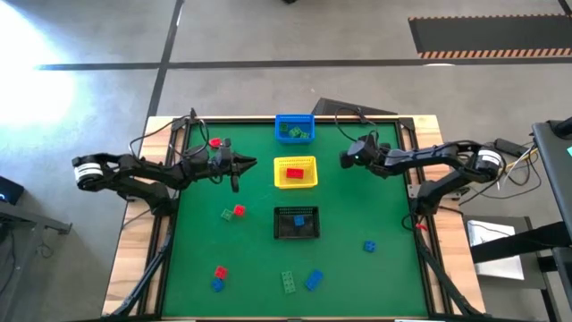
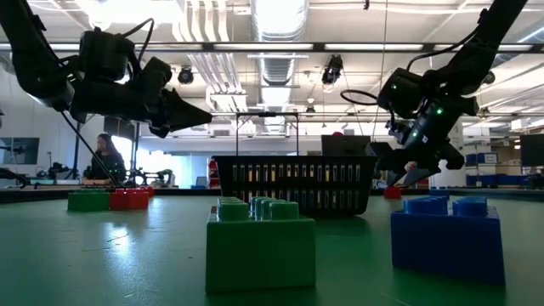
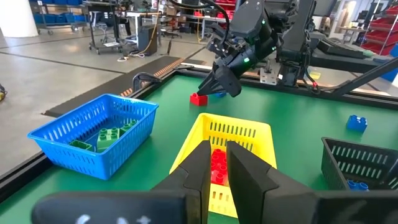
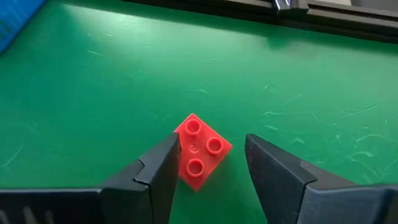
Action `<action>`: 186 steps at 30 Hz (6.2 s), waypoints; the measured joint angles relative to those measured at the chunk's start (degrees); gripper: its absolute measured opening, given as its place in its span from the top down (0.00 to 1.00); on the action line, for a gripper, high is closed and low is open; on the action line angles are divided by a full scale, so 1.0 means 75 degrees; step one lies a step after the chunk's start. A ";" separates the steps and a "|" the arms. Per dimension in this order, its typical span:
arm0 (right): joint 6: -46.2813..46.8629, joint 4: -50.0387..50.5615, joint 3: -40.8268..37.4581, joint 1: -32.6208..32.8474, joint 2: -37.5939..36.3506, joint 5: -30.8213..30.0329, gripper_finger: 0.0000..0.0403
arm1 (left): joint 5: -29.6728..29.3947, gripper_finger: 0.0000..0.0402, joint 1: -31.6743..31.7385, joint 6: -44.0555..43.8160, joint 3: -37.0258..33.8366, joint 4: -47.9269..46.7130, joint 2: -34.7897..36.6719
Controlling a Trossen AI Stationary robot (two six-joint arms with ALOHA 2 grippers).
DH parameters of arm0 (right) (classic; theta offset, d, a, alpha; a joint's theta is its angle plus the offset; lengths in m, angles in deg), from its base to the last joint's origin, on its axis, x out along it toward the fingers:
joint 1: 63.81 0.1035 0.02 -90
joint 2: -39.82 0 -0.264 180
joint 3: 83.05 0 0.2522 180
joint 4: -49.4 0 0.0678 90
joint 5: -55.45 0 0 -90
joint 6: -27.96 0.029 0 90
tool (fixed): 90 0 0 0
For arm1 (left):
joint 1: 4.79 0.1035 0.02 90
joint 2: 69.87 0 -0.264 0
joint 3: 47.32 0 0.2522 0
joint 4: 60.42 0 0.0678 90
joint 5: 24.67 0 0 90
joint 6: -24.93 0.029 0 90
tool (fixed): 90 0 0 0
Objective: Sort & place blocks by color
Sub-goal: Put the red game piece into the yellow bin, then put the blue game piece into the black bin
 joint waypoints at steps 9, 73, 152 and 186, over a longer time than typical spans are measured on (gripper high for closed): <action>-0.0483 0.0018 -0.0006 0.0003 -0.0094 0.0237 0.45 | -0.0002 0.92 -0.0003 0.0000 0.0000 -0.0017 0.0000; -0.0389 -0.1080 0.0052 0.2427 -0.0314 0.0516 0.68 | -0.0008 0.92 -0.0003 0.0003 0.0000 -0.0128 -0.0003; -0.4716 0.3050 0.6347 0.1807 0.3165 0.3050 0.56 | -0.0025 0.92 -0.0006 0.0000 0.0003 -0.0184 -0.0003; -0.5462 -0.1996 0.0876 0.2130 -0.1457 0.3573 0.97 | -0.0028 0.92 -0.0003 -0.0023 0.0179 -0.0373 -0.0470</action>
